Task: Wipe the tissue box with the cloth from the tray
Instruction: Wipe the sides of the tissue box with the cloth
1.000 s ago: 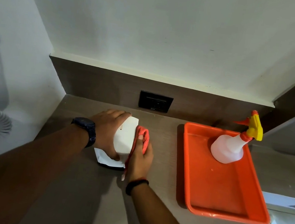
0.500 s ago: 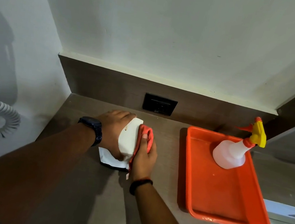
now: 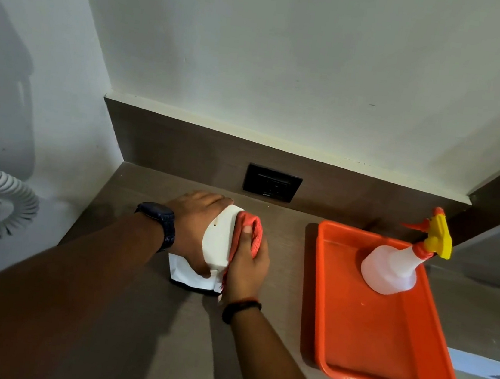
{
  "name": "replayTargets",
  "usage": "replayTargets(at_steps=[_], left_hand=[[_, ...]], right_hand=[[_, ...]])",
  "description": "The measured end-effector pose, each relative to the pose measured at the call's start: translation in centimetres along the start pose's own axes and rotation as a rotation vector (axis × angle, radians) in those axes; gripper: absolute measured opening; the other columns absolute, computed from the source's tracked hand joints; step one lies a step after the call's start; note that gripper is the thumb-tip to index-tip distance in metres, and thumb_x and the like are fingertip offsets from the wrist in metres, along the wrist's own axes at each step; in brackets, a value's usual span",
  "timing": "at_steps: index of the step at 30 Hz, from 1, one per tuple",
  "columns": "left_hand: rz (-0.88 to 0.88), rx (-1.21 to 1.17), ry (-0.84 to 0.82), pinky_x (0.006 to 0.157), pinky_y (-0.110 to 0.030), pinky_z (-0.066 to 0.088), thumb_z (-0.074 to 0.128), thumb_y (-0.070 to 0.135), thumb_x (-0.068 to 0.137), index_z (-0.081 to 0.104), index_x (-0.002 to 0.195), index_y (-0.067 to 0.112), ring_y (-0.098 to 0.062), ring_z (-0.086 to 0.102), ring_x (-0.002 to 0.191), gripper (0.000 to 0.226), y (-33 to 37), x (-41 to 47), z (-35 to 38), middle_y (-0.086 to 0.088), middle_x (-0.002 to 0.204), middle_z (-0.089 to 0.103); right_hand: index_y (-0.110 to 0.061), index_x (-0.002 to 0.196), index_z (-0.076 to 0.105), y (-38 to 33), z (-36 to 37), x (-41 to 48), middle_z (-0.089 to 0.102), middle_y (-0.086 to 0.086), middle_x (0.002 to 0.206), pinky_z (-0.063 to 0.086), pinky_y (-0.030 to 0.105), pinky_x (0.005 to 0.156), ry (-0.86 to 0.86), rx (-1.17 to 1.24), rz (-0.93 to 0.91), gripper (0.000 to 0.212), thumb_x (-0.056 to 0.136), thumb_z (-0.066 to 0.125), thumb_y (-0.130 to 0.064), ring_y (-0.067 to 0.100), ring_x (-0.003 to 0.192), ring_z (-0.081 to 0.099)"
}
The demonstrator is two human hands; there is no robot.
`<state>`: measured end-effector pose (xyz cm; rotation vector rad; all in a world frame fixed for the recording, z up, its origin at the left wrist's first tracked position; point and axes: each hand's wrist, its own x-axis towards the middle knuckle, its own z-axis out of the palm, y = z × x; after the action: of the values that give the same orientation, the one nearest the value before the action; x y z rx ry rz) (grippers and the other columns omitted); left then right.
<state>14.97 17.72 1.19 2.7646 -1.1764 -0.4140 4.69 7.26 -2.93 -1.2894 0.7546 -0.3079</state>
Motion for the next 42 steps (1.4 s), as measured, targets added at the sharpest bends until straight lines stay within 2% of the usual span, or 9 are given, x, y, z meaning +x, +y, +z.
replayTargets(at_steps=[4,8,13,16,19,22,24,31,42], left_hand=[[-0.033,0.013,-0.009,0.11,-0.042,0.032,0.068,0.077,0.028,0.016,0.142,0.025,-0.022,0.032,0.133,0.136,-0.1,0.0,0.1,0.0,0.149,0.033],[-0.038,0.023,-0.005,0.112,-0.04,0.028,0.066,0.081,0.027,0.008,0.143,0.028,-0.022,0.025,0.137,0.14,-0.2,-0.1,0.5,0.0,0.154,0.026],[-0.037,-0.001,-0.007,0.113,-0.036,0.019,0.075,0.078,0.032,0.004,0.146,0.025,-0.022,0.018,0.141,0.145,0.0,-0.4,0.0,0.0,0.157,0.019],[-0.095,-0.213,0.015,0.115,-0.037,0.013,0.084,0.072,0.029,-0.005,0.148,0.027,-0.021,0.007,0.144,0.155,-0.5,-1.5,-0.1,0.001,0.16,0.007],[-0.147,-0.423,0.088,0.117,-0.035,0.011,0.089,0.065,0.028,-0.013,0.146,0.028,-0.016,0.002,0.144,0.16,-1.5,-3.0,-0.1,0.001,0.16,0.0],[-0.152,-0.51,0.118,0.117,-0.035,0.013,0.094,0.055,0.033,-0.019,0.145,0.027,-0.017,0.005,0.144,0.161,-2.0,-3.6,0.1,-0.002,0.16,0.001],[-0.134,-0.543,0.118,0.117,-0.039,0.018,0.095,0.051,0.036,-0.027,0.14,0.034,-0.019,0.01,0.144,0.161,-2.0,-3.5,0.2,-0.004,0.159,0.007],[-0.046,-0.574,0.078,0.109,-0.047,0.034,0.095,0.041,0.043,-0.036,0.131,0.04,-0.027,0.035,0.133,0.158,-2.0,-3.1,0.1,-0.012,0.147,0.035],[-0.124,-0.537,0.064,0.112,-0.037,0.028,0.095,0.047,0.041,-0.034,0.136,0.035,-0.021,0.025,0.139,0.16,-1.5,-2.8,0.0,-0.006,0.156,0.021]], right_hand=[[-0.02,0.127,0.06,-1.0,-0.1,2.5,0.07,0.005,0.121,0.054,0.041,0.095,-0.059,-0.096,0.028,0.042,0.096,0.05,-0.047,0.018,0.104,0.066],[-0.026,0.13,0.056,1.2,-1.0,1.0,0.065,0.001,0.129,0.051,0.047,0.102,-0.054,-0.111,0.116,0.043,0.096,0.047,-0.05,0.022,0.114,0.063],[-0.022,0.132,0.056,0.9,-2.6,-2.0,0.07,-0.002,0.116,0.054,0.017,0.069,-0.034,0.12,0.175,0.043,0.095,0.054,-0.042,0.009,0.098,0.067],[-0.027,0.119,0.066,-2.4,-2.2,-1.6,0.078,-0.013,0.095,0.053,0.01,0.063,-0.03,0.108,-0.066,0.03,0.094,0.057,-0.041,0.0,0.087,0.071],[-0.042,0.111,0.065,-5.4,-0.9,-0.1,0.073,-0.014,0.107,0.05,0.013,0.084,-0.089,-0.258,-0.417,0.025,0.09,0.056,-0.052,-0.001,0.103,0.065],[-0.029,0.132,0.056,-5.6,0.6,1.8,0.059,0.002,0.14,0.034,0.038,0.115,-0.33,-0.905,-0.653,0.039,0.095,0.052,-0.041,0.024,0.136,0.045],[-0.027,0.137,0.051,-5.1,1.2,2.3,0.051,0.003,0.149,0.019,0.041,0.121,-0.407,-1.187,-0.754,0.044,0.095,0.048,-0.041,0.027,0.147,0.031],[-0.024,0.127,0.062,-3.8,0.1,0.4,0.062,0.001,0.138,0.023,0.052,0.12,-0.442,-1.189,-0.912,0.044,0.089,0.051,-0.043,0.028,0.143,0.039],[-0.024,0.138,0.051,-4.8,1.1,2.7,0.049,0.005,0.15,0.021,0.045,0.121,-0.384,-1.149,-0.724,0.046,0.095,0.046,-0.04,0.031,0.148,0.028]])
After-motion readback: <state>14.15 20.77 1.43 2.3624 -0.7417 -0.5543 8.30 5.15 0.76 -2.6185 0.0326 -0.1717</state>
